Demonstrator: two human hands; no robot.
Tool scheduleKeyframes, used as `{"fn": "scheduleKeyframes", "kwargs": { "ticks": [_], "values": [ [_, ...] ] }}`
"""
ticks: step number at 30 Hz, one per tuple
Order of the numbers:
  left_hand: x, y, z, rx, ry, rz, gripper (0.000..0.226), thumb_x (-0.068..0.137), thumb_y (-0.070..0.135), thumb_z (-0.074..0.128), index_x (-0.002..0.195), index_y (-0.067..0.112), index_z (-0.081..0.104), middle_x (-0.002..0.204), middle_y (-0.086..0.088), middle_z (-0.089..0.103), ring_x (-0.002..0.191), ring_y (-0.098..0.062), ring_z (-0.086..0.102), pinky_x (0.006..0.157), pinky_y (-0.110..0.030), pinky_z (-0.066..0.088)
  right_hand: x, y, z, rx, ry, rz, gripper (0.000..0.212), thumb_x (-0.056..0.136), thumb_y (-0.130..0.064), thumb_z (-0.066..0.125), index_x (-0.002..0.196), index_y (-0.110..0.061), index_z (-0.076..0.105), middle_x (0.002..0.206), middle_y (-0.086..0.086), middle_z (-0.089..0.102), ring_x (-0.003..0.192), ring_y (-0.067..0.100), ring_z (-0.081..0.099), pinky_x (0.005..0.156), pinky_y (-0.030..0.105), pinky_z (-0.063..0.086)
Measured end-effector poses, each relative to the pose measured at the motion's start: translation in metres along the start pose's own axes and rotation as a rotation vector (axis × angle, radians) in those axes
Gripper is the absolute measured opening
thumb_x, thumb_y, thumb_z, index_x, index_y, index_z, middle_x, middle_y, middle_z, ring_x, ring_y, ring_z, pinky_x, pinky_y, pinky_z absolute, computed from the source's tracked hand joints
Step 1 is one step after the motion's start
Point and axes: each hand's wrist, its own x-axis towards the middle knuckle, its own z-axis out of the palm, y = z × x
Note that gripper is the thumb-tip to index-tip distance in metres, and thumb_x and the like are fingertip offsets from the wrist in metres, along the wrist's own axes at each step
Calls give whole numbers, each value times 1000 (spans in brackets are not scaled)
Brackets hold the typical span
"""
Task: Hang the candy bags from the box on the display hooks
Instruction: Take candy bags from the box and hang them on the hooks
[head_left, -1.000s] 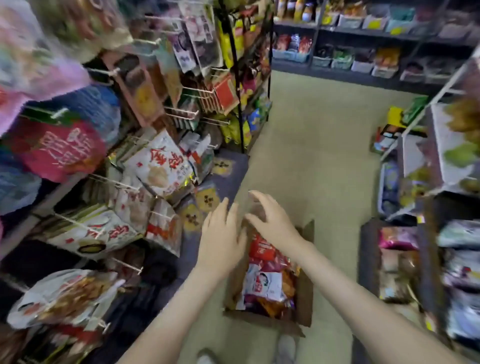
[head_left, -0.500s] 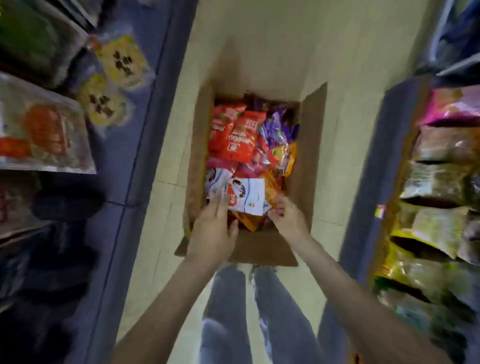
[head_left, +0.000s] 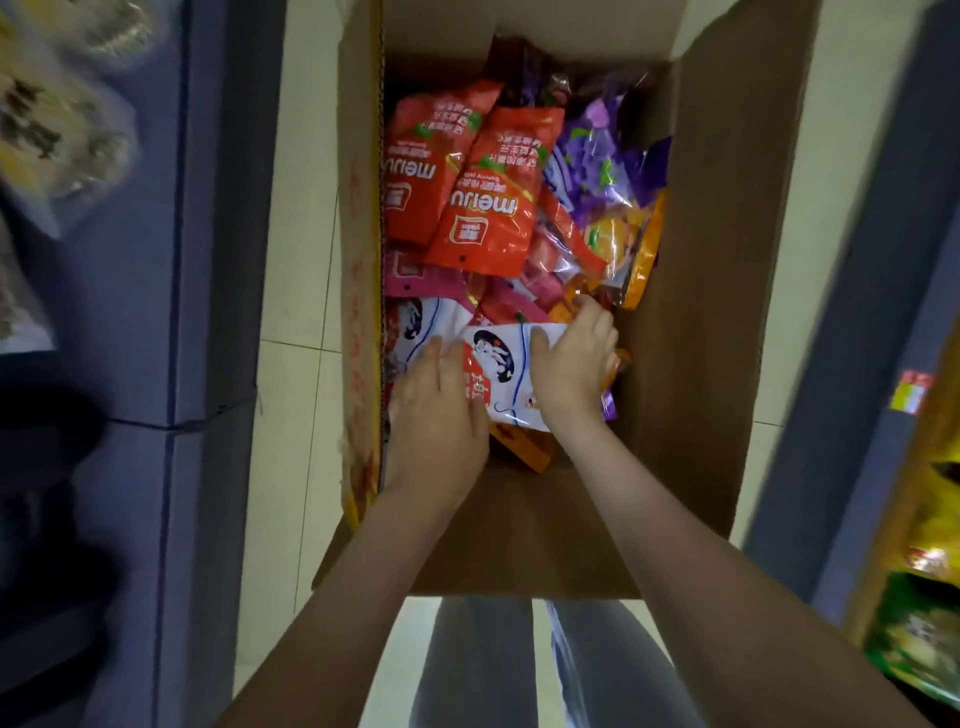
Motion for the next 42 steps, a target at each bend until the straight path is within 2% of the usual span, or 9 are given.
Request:
{"fn": "scheduleKeyframes", "kwargs": {
  "ticks": [6, 9, 16, 20, 24, 28, 30, 32, 42],
  "values": [
    [44, 8, -21, -92, 80, -45, 61, 96, 23, 50, 148, 9, 23, 156, -11, 19, 143, -24, 20, 114, -35, 22, 49, -52, 20, 42, -171, 123, 45, 88, -51, 55, 117, -17, 61, 133, 6, 44, 127, 27, 32, 103, 42, 21],
    [48, 16, -28, -128, 77, -34, 60, 96, 24, 49, 149, 13, 23, 156, -6, 19, 142, -22, 20, 114, -37, 26, 63, -62, 24, 368, -117, 258, 15, 81, -38, 53, 75, -27, 61, 108, 5, 62, 111, 29, 48, 97, 47, 37],
    [7, 37, -76, -199, 87, 117, 59, 97, 6, 46, 149, 25, 27, 156, -6, 21, 140, -23, 25, 109, -35, 32, 4, -87, -103, 432, 24, -236, 15, 91, -16, 45, 79, -8, 47, 68, 14, 50, 58, 14, 41, 57, 29, 35],
    [-29, 73, -150, -304, 155, 162, 69, 93, 3, 51, 150, 31, 22, 158, -6, 15, 143, -21, 18, 112, -28, 21, -50, -109, -211, 189, -120, -513, 11, 93, -18, 49, 83, -13, 49, 67, 12, 55, 58, 20, 43, 61, 38, 37],
    [-79, 108, -244, -296, 41, 286, 82, 85, 37, 67, 150, 38, 16, 160, -3, 5, 147, -22, 4, 119, -46, 11, -113, -146, -324, 36, -321, -710, 12, 94, -24, 54, 84, -18, 53, 69, 8, 56, 62, 18, 47, 60, 30, 35],
    [-153, 141, -344, -286, -16, 298, 55, 82, 49, 65, 130, 26, 56, 132, 4, 56, 130, -12, 40, 114, -43, 23, -188, -205, -420, 44, -413, -888, 8, 93, -19, 56, 87, -14, 59, 66, -7, 52, 67, 8, 45, 61, 14, 35],
    [-201, 152, -385, -455, 61, 247, 17, 88, 36, 65, 104, 32, 64, 93, 15, 67, 96, -5, 58, 88, -24, 43, -224, -236, -454, 107, -396, -972, 8, 90, -20, 56, 82, -19, 58, 63, -11, 49, 65, 4, 43, 62, 14, 34],
    [-245, 156, -415, -571, 240, 227, 4, 89, 36, 64, 89, 32, 63, 85, 5, 71, 81, -10, 61, 75, -28, 47, -256, -265, -481, 174, -366, -1042, 10, 82, -27, 58, 75, -32, 53, 63, -13, 51, 63, 1, 44, 64, 18, 36],
    [-421, 99, -513, -1174, 699, 179, 15, 83, 38, 69, 84, 24, 72, 85, -3, 75, 77, -20, 70, 79, -44, 55, -428, -372, -526, 282, -140, -1337, 14, 78, -27, 73, 78, -29, 59, 81, -16, 58, 80, 3, 54, 90, 39, 42]
  ]
}}
